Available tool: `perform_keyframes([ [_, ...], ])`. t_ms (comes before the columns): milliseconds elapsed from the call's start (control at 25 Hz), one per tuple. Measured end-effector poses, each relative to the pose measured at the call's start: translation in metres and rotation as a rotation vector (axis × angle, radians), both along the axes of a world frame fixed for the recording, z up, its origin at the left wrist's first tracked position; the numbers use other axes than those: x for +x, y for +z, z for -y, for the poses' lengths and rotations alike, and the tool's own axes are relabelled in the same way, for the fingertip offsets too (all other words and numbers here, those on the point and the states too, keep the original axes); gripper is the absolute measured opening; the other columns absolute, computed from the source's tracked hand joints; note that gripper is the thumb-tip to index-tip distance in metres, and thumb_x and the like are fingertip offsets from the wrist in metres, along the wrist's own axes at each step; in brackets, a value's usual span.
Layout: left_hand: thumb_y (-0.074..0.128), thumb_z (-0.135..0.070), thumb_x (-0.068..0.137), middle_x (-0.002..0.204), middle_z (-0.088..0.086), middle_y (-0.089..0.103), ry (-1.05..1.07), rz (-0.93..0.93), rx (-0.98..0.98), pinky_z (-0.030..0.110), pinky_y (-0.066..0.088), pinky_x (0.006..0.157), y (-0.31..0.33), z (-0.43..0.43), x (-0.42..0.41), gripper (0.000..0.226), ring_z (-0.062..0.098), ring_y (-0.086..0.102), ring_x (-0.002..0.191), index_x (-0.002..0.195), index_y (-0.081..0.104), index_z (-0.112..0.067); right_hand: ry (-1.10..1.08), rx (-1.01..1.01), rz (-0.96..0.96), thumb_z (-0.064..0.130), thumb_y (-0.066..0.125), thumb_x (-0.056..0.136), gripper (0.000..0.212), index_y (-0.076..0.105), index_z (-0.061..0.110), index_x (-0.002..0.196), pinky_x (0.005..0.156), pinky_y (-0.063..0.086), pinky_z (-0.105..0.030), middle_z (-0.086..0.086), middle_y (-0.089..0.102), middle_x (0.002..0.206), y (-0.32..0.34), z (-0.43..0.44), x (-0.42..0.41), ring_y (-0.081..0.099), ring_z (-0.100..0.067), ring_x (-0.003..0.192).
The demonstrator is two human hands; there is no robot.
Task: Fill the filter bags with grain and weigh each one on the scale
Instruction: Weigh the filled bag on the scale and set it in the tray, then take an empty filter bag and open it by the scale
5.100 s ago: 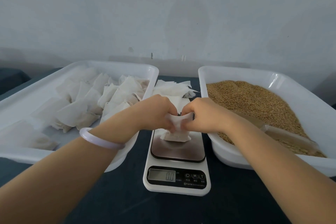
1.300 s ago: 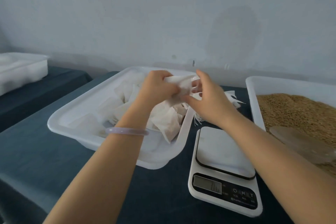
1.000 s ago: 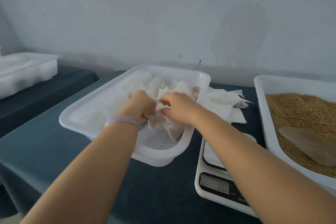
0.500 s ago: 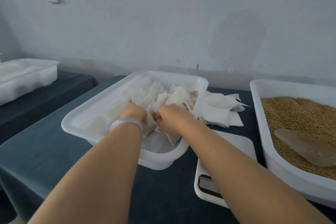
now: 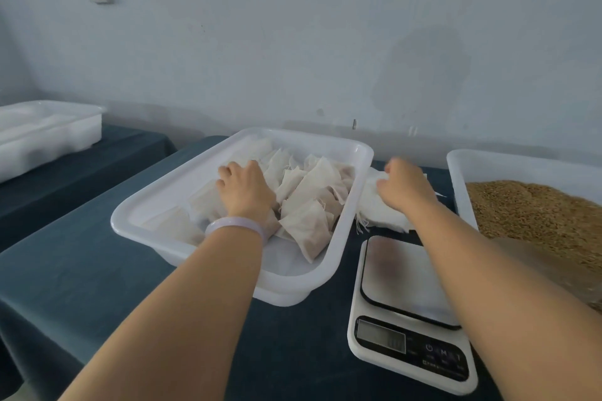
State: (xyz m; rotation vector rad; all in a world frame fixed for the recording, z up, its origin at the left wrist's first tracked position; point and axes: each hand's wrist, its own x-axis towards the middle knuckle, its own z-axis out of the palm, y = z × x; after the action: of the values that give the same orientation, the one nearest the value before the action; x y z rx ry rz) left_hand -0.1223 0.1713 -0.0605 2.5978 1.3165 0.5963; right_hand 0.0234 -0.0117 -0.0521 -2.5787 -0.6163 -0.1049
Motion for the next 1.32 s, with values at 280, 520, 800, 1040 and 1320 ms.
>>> perform_keyframes([
  [280, 0.063, -0.023, 0.082, 0.088, -0.009, 0.059, -0.502, -0.048, -0.089, 0.034, 0.049, 0.079, -0.007, 0.012, 0.023, 0.017, 0.017, 0.057, 0.089, 0.096, 0.054, -0.026, -0.005, -0.556, -0.247, 0.027, 0.060, 0.089, 0.041, 0.052, 0.012, 0.126, 0.093, 0.043, -0.036, -0.010, 0.053, 0.126, -0.035, 0.005, 0.023, 0.051, -0.031, 0.113],
  [520, 0.063, -0.026, 0.084, 0.087, -0.008, 0.058, -0.504, 0.009, -0.103, 0.033, 0.050, 0.077, -0.005, 0.010, 0.022, 0.017, 0.017, 0.056, 0.085, 0.098, 0.055, -0.024, 0.041, -0.642, -0.306, 0.042, 0.051, 0.092, 0.047, 0.053, 0.010, 0.126, 0.095, 0.038, -0.033, -0.010, 0.054, 0.127, -0.022, 0.000, 0.018, 0.050, -0.029, 0.114],
  [800, 0.063, -0.024, 0.085, 0.080, -0.012, 0.057, -0.535, 0.196, -0.184, 0.028, 0.048, 0.066, 0.009, 0.028, 0.015, 0.015, 0.013, 0.055, 0.074, 0.098, 0.056, -0.021, 0.120, -0.197, -0.139, 0.009, 0.043, 0.087, 0.030, 0.040, 0.012, 0.057, 0.048, 0.027, -0.028, -0.005, 0.040, 0.059, 0.027, 0.041, 0.012, 0.039, -0.021, 0.055],
  [1040, 0.067, -0.062, 0.066, 0.092, -0.019, 0.064, -0.864, 0.403, -0.610, 0.022, 0.050, 0.083, 0.055, 0.103, 0.034, 0.041, -0.001, 0.061, 0.091, 0.094, 0.058, -0.034, 0.301, 0.732, -0.642, 0.004, 0.060, 0.087, 0.010, 0.070, 0.007, 0.085, 0.066, 0.057, -0.034, -0.009, 0.071, 0.082, 0.040, 0.109, -0.005, 0.068, -0.020, 0.073],
  [1320, 0.058, -0.073, 0.061, 0.121, 0.010, 0.064, -0.879, 0.221, -1.311, 0.038, 0.051, 0.093, 0.039, 0.148, 0.059, 0.081, 0.022, 0.062, 0.109, 0.120, 0.062, -0.017, 0.455, 1.114, -0.775, 0.004, 0.064, 0.070, 0.028, 0.073, 0.008, 0.095, 0.068, 0.057, -0.032, -0.012, 0.072, 0.098, 0.020, 0.126, -0.011, 0.069, -0.024, 0.091],
])
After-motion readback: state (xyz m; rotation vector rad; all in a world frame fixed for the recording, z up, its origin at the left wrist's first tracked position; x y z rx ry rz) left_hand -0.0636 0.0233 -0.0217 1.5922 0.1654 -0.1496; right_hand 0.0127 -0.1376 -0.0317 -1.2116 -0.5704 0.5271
